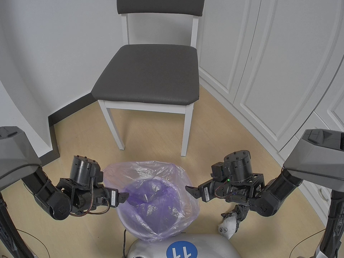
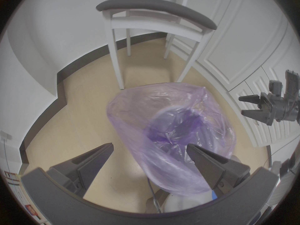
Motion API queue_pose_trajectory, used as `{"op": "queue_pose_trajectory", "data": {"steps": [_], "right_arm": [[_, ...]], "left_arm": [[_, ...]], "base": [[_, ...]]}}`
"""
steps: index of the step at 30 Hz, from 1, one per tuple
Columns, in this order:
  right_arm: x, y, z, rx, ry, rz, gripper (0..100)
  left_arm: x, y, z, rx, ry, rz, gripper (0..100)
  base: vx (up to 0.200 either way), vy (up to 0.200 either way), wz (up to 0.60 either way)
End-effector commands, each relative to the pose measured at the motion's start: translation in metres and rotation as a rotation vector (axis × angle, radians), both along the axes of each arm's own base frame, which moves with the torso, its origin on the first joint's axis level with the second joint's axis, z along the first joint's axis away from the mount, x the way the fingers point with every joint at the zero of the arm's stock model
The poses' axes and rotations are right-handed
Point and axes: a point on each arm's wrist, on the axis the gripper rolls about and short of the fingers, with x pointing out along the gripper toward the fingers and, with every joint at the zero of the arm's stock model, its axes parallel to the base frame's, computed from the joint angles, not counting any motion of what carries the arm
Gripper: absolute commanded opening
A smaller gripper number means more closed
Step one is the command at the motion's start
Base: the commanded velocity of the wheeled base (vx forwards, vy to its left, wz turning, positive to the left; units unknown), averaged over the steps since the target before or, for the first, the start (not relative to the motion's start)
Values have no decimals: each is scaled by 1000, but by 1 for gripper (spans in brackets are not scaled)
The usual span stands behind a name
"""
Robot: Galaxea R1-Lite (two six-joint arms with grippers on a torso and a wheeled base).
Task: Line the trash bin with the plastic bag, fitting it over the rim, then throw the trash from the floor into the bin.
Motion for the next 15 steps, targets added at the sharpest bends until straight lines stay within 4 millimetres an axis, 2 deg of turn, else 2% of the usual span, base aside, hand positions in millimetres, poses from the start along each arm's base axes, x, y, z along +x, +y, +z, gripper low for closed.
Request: {"op": "queue_pose_trajectory", "data": {"steps": [1,3,4,8,11,15], "right_arm": [[22,-37,-44,-131,135,16,100],[22,-37,-44,-131,135,16,100],[25,-35,-72,-165,185,20,100],[37,-37,-97,-180,214,1,100],[48,-42,-106,-176,217,-26,100],[56,-45,-106,-174,233,-42,100]], "left_arm": [[36,25,-10,-31,-37,89,100],[36,25,-10,-31,-37,89,100],[42,25,-27,-29,-41,95,100],[47,23,-46,-25,-25,99,100],[50,24,-55,-22,-12,104,100],[53,24,-60,-24,-11,109,100]], "base": [[0,0,0],[0,0,0],[0,0,0],[0,0,0],[0,0,0],[0,0,0]]}}
